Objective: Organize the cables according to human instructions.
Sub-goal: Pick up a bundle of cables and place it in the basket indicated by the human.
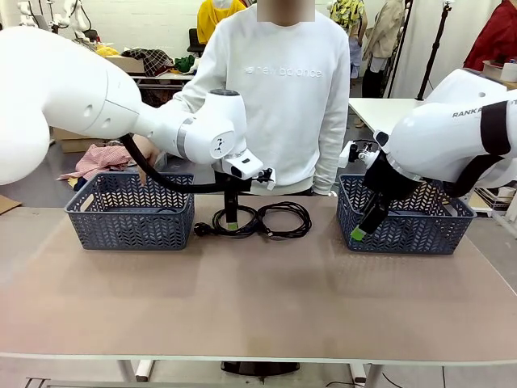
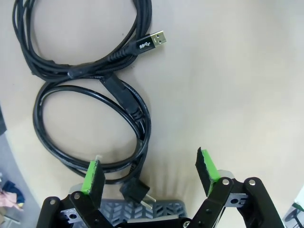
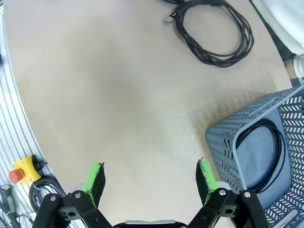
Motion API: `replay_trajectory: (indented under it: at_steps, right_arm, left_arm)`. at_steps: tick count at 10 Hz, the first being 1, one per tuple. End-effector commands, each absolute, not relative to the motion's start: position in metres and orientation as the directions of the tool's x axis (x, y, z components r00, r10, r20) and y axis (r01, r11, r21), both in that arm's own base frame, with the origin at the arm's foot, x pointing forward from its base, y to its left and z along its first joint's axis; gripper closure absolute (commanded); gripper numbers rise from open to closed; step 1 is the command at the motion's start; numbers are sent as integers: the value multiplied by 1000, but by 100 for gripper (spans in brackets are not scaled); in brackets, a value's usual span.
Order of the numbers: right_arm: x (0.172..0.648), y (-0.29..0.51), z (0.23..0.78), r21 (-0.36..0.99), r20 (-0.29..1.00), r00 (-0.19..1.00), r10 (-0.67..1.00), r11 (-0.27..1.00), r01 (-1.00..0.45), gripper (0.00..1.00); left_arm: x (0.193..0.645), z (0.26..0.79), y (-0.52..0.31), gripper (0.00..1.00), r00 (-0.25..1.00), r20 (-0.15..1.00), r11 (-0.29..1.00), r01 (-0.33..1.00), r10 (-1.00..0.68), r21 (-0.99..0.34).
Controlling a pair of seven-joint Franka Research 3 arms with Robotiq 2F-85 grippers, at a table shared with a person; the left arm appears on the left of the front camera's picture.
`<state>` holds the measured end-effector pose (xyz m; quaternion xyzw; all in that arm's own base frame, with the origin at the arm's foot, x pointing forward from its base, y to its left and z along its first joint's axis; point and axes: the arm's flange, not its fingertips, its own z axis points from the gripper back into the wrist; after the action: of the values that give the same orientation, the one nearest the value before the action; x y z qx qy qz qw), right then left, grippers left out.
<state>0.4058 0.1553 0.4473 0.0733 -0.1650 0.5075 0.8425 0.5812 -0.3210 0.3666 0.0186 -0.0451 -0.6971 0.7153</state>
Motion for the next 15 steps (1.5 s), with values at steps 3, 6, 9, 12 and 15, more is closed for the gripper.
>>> replay_trajectory:
  at_steps: [3,6,9,12,15]
  right_arm:
    - [406,156,449,-45,355,432,829,476,-878,0]
    - [406,156,449,-45,355,432,829,476,-878,0]
    - [406,156,449,-45,355,432,829,476,-878,0]
    - [406,156,449,-45,355,432,829,476,-878,0]
    - [406,156,449,-45,355,432,829,476,-878,0]
  left_arm:
    - [579,345,-319,0,49,8,50,992,-999,113]
    - [581,333,-319,0,41,1,41,993,-999,113]
    - [587,322,-320,0,43,-9,42,994,-999,104]
    - [592,319,-322,0,41,-19,39,995,-999,89]
    - [593,318,-322,24,44,-18,42,995,-999,86]
